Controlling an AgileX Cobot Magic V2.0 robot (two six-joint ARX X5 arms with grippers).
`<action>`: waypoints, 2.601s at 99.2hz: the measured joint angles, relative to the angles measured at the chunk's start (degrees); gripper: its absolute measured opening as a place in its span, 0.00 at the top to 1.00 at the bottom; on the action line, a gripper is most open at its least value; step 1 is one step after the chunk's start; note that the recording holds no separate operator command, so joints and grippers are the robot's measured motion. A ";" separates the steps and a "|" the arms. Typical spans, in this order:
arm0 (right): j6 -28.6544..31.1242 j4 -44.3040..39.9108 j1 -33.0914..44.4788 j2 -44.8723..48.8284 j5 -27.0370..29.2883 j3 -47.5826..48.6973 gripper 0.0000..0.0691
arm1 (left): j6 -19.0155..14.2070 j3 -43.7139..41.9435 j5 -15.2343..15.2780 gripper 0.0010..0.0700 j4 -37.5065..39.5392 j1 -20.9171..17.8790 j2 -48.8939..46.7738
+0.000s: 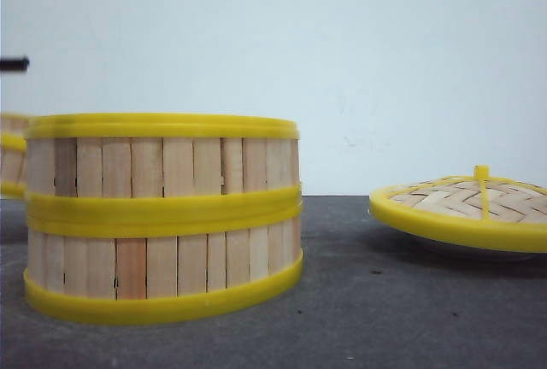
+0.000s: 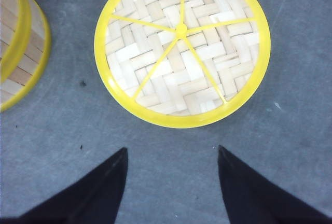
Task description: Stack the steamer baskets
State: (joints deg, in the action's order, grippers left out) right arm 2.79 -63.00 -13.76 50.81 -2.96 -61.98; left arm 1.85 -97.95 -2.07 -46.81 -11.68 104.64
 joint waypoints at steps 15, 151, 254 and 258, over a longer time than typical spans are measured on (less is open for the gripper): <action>-0.02 0.02 -0.07 0.00 0.00 0.00 0.52 | 0.59 -9.73 -2.40 0.98 -7.26 -0.02 0.00; -1.16 3.65 -0.07 0.00 -0.09 0.00 0.52 | 4.22 14.38 -6.03 0.98 -15.10 25.14 -28.39; -1.31 3.74 -0.09 0.02 -0.09 0.11 0.52 | 1.09 18.29 -4.26 0.98 -3.54 27.28 -19.26; -1.33 3.74 -0.09 0.02 -0.09 0.13 0.52 | 1.09 18.29 -4.26 0.98 -3.34 27.30 -19.26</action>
State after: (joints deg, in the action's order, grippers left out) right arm 1.45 -59.27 -13.85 50.83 -3.05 -61.84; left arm 2.94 -79.66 -6.33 -50.15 15.62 85.38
